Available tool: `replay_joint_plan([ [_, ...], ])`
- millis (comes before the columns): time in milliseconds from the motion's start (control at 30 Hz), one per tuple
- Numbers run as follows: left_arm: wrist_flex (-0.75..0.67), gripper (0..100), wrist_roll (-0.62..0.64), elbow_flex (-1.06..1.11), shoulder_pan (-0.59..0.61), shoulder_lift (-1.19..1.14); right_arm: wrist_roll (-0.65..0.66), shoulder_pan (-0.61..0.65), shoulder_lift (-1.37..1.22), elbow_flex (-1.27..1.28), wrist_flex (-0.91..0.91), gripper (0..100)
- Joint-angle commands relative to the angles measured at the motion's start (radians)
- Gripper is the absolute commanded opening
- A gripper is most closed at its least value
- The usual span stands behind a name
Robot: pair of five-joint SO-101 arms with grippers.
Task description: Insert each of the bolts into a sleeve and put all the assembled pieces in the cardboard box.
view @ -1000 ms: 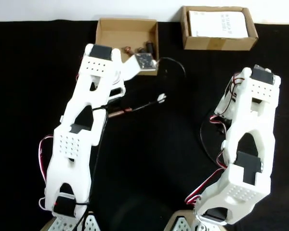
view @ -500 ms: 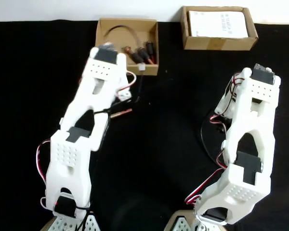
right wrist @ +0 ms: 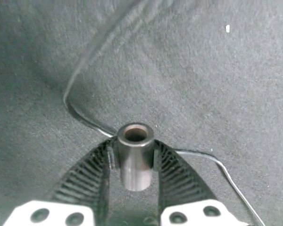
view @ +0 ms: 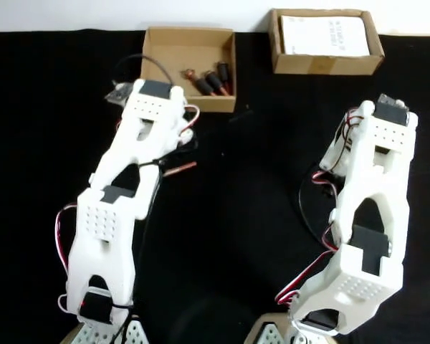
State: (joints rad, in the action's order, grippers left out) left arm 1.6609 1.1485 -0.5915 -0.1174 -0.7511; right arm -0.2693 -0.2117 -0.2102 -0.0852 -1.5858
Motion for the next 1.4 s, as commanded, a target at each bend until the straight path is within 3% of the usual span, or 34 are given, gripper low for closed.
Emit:
replay_joint_plan([
  [0, 0.012, 17, 0.006, 0.001, 0.027, -0.002, 0.003, -0.001, 0.062, -0.002, 0.025, 0.6],
  [500, 0.006, 17, -0.002, -0.001, 0.035, -0.160, 0.002, 0.048, 0.058, -0.002, 0.045, 0.6],
  [633, 0.006, 16, -0.089, -0.048, 0.030, -0.174, 0.002, 0.048, 0.004, -0.002, 0.045, 0.6],
  [767, -0.015, 14, -0.318, -0.130, 0.030, -0.214, 0.002, 0.047, -0.048, -0.002, 0.044, 0.6],
  [1000, -0.020, 15, -0.913, -0.410, 0.007, -0.341, 0.002, 0.044, -0.058, -0.005, 0.045, 0.6],
  [1067, 0.006, 15, -1.020, -0.472, -0.005, -0.371, 0.002, 0.045, -0.058, -0.005, 0.045, 0.6],
  [1167, 0.104, 15, -0.965, -0.579, -0.016, -0.358, 0.002, 0.045, -0.061, -0.005, 0.045, 0.6],
  [1367, 0.112, 19, -0.684, -0.593, -0.025, -0.154, 0.002, 0.045, -0.061, -0.007, 0.045, 0.6],
])
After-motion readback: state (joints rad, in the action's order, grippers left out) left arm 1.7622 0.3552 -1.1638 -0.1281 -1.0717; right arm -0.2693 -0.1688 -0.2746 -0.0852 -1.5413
